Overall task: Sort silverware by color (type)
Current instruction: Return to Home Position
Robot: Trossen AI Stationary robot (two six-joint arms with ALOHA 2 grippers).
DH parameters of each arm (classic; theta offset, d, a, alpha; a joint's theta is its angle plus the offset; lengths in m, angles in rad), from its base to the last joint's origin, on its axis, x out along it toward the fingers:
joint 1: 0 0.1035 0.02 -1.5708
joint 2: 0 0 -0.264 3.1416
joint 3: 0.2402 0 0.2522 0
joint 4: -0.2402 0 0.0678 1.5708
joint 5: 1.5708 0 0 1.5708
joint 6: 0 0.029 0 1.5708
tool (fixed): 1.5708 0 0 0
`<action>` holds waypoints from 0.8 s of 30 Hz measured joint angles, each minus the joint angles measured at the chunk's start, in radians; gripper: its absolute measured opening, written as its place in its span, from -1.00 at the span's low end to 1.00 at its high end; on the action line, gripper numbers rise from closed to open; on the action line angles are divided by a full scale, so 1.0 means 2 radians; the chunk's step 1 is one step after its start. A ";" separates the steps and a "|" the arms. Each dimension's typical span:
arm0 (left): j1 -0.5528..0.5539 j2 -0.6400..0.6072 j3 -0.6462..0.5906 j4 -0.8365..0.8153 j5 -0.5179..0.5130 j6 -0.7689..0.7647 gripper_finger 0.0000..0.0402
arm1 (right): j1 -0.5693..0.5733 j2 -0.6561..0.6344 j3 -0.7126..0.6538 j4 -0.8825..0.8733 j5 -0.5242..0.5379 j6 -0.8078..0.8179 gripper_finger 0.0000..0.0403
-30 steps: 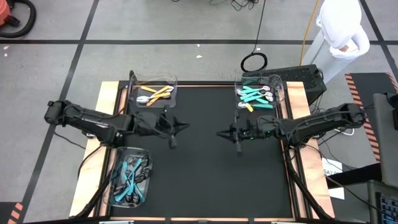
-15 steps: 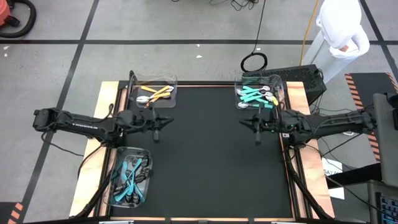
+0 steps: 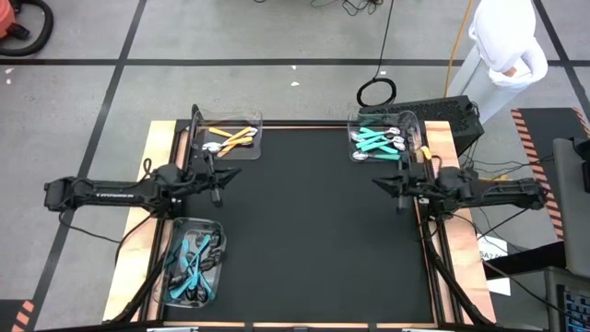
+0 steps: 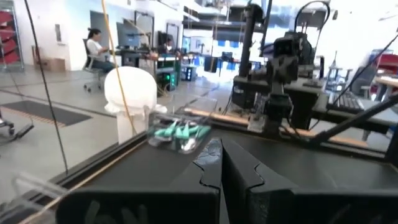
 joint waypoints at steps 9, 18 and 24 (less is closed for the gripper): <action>0.009 -0.097 -0.024 -0.075 0.005 -0.013 -0.99 | 0.000 -0.079 -0.063 0.037 -0.012 0.006 -1.00; 0.009 -0.116 -0.043 -0.074 0.012 -0.023 -0.99 | 0.000 -0.079 -0.092 0.043 -0.027 0.022 -1.00; 0.009 -0.124 -0.043 -0.102 0.018 -0.039 -0.99 | 0.000 -0.079 -0.110 0.035 -0.036 0.019 -1.00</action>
